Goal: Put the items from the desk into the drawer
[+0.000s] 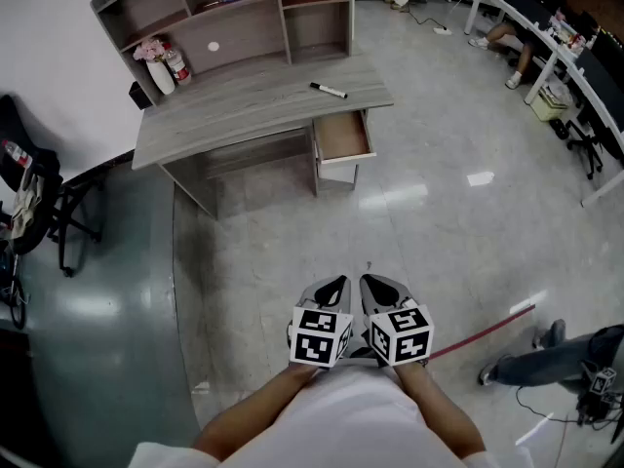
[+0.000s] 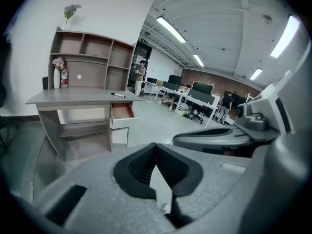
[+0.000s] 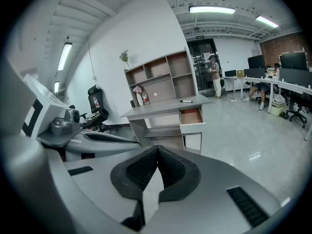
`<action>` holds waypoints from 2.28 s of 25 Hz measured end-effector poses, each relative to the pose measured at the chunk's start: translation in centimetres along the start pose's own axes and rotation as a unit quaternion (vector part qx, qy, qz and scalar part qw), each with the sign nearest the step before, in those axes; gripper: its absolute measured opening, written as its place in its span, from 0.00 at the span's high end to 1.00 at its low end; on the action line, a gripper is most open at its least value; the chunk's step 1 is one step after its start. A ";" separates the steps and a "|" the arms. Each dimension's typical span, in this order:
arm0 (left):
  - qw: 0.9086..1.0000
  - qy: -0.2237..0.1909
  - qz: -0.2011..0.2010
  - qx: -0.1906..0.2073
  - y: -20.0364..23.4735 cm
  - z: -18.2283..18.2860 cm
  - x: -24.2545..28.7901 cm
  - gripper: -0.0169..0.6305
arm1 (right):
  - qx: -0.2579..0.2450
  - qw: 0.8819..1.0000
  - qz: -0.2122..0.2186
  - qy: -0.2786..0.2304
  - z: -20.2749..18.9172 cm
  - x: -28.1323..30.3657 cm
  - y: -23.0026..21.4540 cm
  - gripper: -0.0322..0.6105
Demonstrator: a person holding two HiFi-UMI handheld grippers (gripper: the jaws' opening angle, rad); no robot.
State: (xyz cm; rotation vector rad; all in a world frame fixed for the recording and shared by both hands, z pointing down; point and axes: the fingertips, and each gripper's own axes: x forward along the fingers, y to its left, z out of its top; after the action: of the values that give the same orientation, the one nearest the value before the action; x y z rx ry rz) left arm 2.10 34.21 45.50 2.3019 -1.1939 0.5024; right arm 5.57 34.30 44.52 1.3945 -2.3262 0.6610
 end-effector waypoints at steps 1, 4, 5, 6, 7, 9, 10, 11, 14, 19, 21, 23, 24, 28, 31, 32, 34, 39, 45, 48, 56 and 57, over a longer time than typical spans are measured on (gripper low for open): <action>1.000 -0.001 -0.001 0.001 0.1 0.0 -0.1 0.97 | 0.000 1.000 -0.001 -0.002 0.0 0.0 0.1 0.95; 1.000 -0.002 -0.004 0.001 0.4 -0.1 -0.3 0.97 | 0.003 1.000 -0.004 -0.008 0.2 0.1 0.5 0.95; 1.000 -0.003 -0.004 0.001 0.5 0.0 -0.4 0.97 | 0.006 1.000 -0.004 -0.011 0.2 0.1 0.6 0.95; 1.000 -0.003 -0.005 0.001 0.6 0.0 -0.4 0.97 | 0.009 1.000 -0.005 -0.013 0.2 0.1 0.7 0.95; 1.000 -0.003 -0.005 0.000 0.7 0.0 -0.4 0.97 | 0.012 1.000 -0.006 -0.015 0.3 0.1 0.6 0.95; 1.000 -0.005 -0.006 0.000 0.7 0.0 -0.4 0.97 | 0.017 1.000 -0.011 -0.019 0.4 0.1 0.2 0.95; 1.000 -0.006 -0.006 0.001 0.7 0.1 -0.4 0.97 | 0.021 0.999 -0.014 -0.021 0.6 0.1 -0.1 0.95; 1.000 -0.006 -0.006 0.002 0.8 0.1 -0.4 0.97 | 0.025 0.999 -0.018 -0.024 0.8 0.0 -0.5 0.95; 1.000 -0.005 -0.003 0.001 1.1 0.0 -0.4 0.97 | 0.045 0.998 -0.021 -0.032 1.1 0.2 -1.4 0.95; 1.000 -0.003 0.009 -0.003 2.0 0.2 0.1 0.97 | 0.064 0.997 -0.015 -0.034 1.5 1.2 -2.4 0.95; 1.000 -0.001 0.015 -0.005 2.6 0.5 0.5 0.97 | 0.057 0.998 -0.009 -0.030 1.9 2.1 -2.5 0.95; 1.000 0.000 0.020 -0.007 3.2 1.0 1.2 0.97 | 0.043 0.999 0.000 -0.024 2.3 3.0 -2.4 0.95; 1.000 0.000 0.022 -0.008 3.5 1.4 1.7 0.97 | 0.036 0.999 0.005 -0.021 2.6 3.6 -2.4 0.95; 1.000 0.008 0.023 -0.005 4.0 3.1 4.0 0.97 | 0.030 0.999 0.021 -0.011 4.0 5.6 -3.7 0.95; 1.000 0.013 0.026 -0.004 4.5 4.2 6.0 0.97 | 0.031 0.999 0.027 -0.008 5.3 7.1 -5.2 0.95; 0.999 0.014 0.028 -0.006 4.7 4.7 6.6 0.97 | 0.031 0.999 0.030 -0.007 5.7 7.5 -5.7 0.95; 0.999 0.015 0.034 -0.011 5.1 5.6 7.7 0.97 | 0.031 0.999 0.036 -0.004 6.4 8.5 -6.5 0.95; 0.998 0.028 0.049 -0.015 5.8 7.3 10.7 0.97 | 0.026 0.998 0.053 0.003 8.1 10.7 -9.0 0.95; 0.996 0.040 0.073 -0.012 6.2 9.3 14.0 0.97 | 0.023 0.997 0.077 0.000 9.8 12.6 -11.8 0.95; 0.996 0.042 0.080 -0.006 5.7 10.6 15.4 0.97 | 0.022 0.996 0.086 -0.001 10.6 13.0 -13.4 0.95; 0.995 0.044 0.090 0.006 4.9 12.4 18.1 0.97 | 0.031 0.995 0.093 -0.010 11.9 13.7 -16.7 0.95; 0.995 0.044 0.090 0.005 4.9 12.4 18.3 0.97 | 0.031 0.995 0.092 -0.010 11.9 13.8 -16.9 0.95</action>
State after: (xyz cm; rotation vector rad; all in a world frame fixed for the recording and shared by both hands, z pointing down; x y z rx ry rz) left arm 9.29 12.69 46.36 2.1676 -1.3639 0.6691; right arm 13.63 10.82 45.33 1.2265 -2.4899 0.7816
